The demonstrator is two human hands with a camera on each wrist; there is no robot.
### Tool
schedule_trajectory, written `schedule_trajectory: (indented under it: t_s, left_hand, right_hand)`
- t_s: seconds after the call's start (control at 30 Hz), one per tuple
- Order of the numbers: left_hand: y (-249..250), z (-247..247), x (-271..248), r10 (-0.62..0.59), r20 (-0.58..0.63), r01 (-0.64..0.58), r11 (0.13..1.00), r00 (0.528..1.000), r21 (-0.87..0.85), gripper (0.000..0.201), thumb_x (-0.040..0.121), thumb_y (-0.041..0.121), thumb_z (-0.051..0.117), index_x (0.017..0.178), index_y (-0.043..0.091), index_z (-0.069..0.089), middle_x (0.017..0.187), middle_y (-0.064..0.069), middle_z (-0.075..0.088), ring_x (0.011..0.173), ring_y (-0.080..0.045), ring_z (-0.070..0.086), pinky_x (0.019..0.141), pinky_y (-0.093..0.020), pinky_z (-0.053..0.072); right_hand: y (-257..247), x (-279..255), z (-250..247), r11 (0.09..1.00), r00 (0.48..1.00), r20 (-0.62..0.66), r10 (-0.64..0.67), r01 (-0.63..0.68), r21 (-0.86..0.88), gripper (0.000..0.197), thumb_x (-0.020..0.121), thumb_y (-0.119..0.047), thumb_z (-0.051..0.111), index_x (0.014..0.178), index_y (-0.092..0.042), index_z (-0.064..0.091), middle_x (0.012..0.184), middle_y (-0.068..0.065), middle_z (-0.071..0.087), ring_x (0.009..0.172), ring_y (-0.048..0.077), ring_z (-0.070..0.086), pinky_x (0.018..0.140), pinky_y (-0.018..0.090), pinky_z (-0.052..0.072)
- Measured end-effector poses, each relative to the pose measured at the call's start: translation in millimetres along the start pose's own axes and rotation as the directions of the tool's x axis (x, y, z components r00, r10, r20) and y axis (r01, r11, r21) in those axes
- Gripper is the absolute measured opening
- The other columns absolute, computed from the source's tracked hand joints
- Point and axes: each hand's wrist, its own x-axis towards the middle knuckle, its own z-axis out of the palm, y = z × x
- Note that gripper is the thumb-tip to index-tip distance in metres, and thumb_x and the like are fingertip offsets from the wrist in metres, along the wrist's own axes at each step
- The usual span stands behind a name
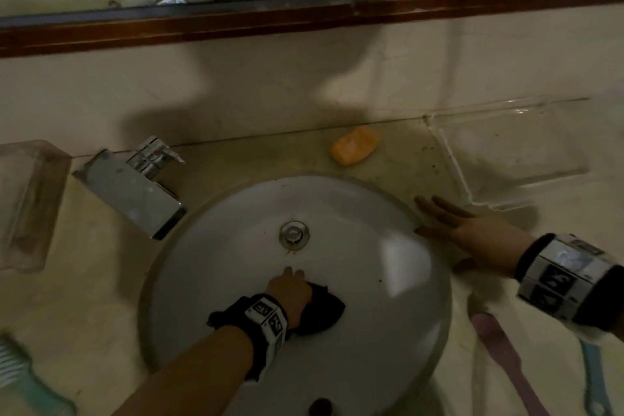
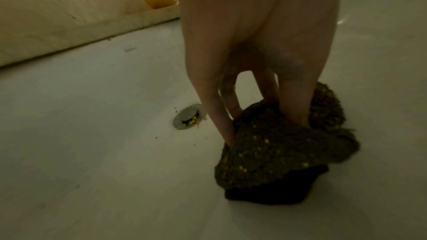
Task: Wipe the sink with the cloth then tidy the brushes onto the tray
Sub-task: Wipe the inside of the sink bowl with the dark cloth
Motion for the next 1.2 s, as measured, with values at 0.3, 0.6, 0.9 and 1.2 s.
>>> schedule_trajectory:
  t_s: [0.3,0.6,0.9,1.2]
  left_hand:
    - [24.6,-57.5,0.8,0.259,-0.308,-0.340,0.907,0.915,-0.248,0.038,0.086,0.025,0.059,0.122,0.015,0.062,0.114,-0.015,0.055,0.108,-0.032,0.051,0.091,-0.039,0.048]
    - [102.4,-42.9,19.7,0.374,-0.372,-0.440,0.891,0.849,-0.108,0.046,0.091,0.010,0.054,0.137,0.010,0.048,0.141,-0.019,0.035,0.122,-0.038,0.038,0.093,-0.046,0.044]
    - [72.4,-45.1,73.9,0.005,-0.370,-0.076,0.981,0.929,-0.178,0.065,0.087,0.012,0.060,0.143,-0.006,0.030,0.152,-0.023,0.024,0.130,-0.038,0.037,0.096,-0.046,0.046]
    - [16.9,-76.4,46.0,0.165,-0.539,-0.195,0.981,0.826,0.001,0.043,0.071,0.013,0.075,0.113,0.007,0.066,0.119,-0.017,0.057,0.109,-0.034,0.054,0.075,-0.038,0.057]
  right_hand:
    - [1.5,0.0,-1.3,1.000,0.999,-0.033,-0.003,0.002,-0.017,0.080,0.088,-0.029,0.062,0.149,-0.041,0.011,0.137,-0.011,-0.042,0.148,0.018,-0.015,0.115,0.035,0.033]
    - [2.3,2.8,-3.6,0.998,1.000,-0.014,0.003,-0.004,-0.055,0.077,0.088,-0.030,0.061,0.150,-0.037,0.015,0.136,-0.010,-0.040,0.148,0.018,-0.015,0.113,0.036,0.035]
    - [6.5,9.7,-0.7,0.999,1.000,-0.009,-0.007,0.007,-0.048,0.079,0.086,-0.029,0.064,0.149,-0.040,0.016,0.137,-0.008,-0.038,0.149,0.018,-0.013,0.116,0.036,0.029]
    - [-7.8,9.8,-19.2,0.999,0.998,-0.041,0.040,-0.041,-0.030,0.069,0.094,-0.030,0.053,0.151,-0.030,0.015,0.161,0.000,-0.009,0.150,0.022,0.002,0.120,0.037,0.020]
